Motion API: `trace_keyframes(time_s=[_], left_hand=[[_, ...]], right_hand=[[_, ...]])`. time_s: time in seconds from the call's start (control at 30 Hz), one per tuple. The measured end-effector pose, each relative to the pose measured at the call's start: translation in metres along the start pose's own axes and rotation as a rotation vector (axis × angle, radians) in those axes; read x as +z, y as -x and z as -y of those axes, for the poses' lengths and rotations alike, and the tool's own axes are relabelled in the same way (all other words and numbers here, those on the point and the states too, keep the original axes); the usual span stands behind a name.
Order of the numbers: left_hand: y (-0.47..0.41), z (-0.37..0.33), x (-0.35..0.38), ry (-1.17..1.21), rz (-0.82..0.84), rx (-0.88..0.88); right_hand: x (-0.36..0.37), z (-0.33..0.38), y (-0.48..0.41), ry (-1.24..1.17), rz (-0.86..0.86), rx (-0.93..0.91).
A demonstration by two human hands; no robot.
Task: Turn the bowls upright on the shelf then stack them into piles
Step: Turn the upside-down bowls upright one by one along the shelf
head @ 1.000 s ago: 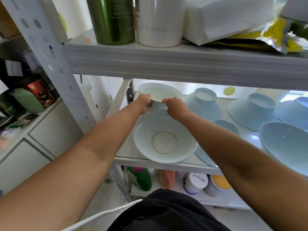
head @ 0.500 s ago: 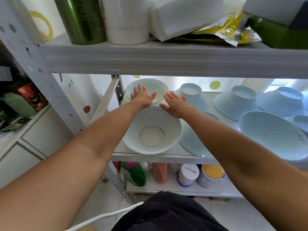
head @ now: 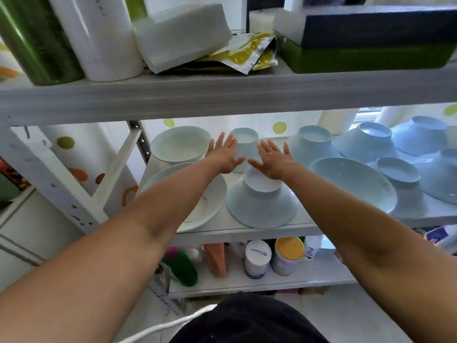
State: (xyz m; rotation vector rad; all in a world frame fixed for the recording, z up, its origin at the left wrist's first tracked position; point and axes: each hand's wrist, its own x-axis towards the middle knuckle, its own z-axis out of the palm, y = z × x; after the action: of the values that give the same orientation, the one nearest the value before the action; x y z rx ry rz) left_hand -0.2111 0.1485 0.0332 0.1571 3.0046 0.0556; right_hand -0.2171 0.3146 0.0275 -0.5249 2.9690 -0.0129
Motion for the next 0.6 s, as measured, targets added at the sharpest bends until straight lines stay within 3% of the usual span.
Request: trace_keyframes(time_s=[0.5, 0.6], left_hand=[[-0.079, 0.005, 0.017, -0.07, 0.125, 0.113], [-0.089, 0.003, 0.019, -0.053, 0.069, 0.108]], right_hand=[[0.016, -0.002, -0.061, -0.072, 0.074, 0.051], [0.014, -0.001, -0.066, -0.085, 0.103, 0.04]])
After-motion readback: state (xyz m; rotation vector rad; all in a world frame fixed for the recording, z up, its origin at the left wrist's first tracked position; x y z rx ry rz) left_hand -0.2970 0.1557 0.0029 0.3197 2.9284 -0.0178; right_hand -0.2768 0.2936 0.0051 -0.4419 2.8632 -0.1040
